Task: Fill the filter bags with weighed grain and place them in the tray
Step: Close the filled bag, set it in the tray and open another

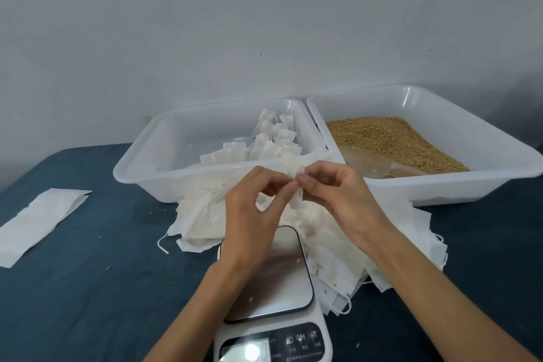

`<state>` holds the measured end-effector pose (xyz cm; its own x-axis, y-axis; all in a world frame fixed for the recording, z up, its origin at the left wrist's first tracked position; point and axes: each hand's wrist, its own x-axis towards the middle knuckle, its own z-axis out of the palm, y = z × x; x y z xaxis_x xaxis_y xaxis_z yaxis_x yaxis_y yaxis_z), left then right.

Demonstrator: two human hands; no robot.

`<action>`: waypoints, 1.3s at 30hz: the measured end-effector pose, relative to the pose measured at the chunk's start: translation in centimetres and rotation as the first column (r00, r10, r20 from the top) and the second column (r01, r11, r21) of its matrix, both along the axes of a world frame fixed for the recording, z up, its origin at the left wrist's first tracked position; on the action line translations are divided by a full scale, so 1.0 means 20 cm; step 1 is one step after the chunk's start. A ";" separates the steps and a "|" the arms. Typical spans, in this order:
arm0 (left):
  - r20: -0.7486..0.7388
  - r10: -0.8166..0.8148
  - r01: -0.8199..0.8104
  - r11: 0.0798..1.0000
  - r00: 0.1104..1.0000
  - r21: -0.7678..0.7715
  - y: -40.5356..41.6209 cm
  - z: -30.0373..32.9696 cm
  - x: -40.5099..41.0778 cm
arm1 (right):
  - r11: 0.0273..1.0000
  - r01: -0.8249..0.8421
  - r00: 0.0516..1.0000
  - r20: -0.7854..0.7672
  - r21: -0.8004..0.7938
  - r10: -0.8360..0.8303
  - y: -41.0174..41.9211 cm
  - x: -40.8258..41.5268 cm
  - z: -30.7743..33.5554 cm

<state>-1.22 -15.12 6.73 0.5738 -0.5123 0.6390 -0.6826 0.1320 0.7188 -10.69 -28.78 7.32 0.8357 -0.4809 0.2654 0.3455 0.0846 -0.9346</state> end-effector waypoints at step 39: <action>-0.455 -0.201 0.224 0.975 0.867 -0.003 0.01 0.01 0.09 | 0.918 0.327 0.939 -0.030 -0.224 -0.342 0.05 -0.04 -0.05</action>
<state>0.60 -14.90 6.99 0.6670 -0.6778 0.3094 -0.2430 0.1946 0.9503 -11.47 -27.86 6.36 0.6555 -0.6738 0.3412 0.2549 -0.2279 -0.9397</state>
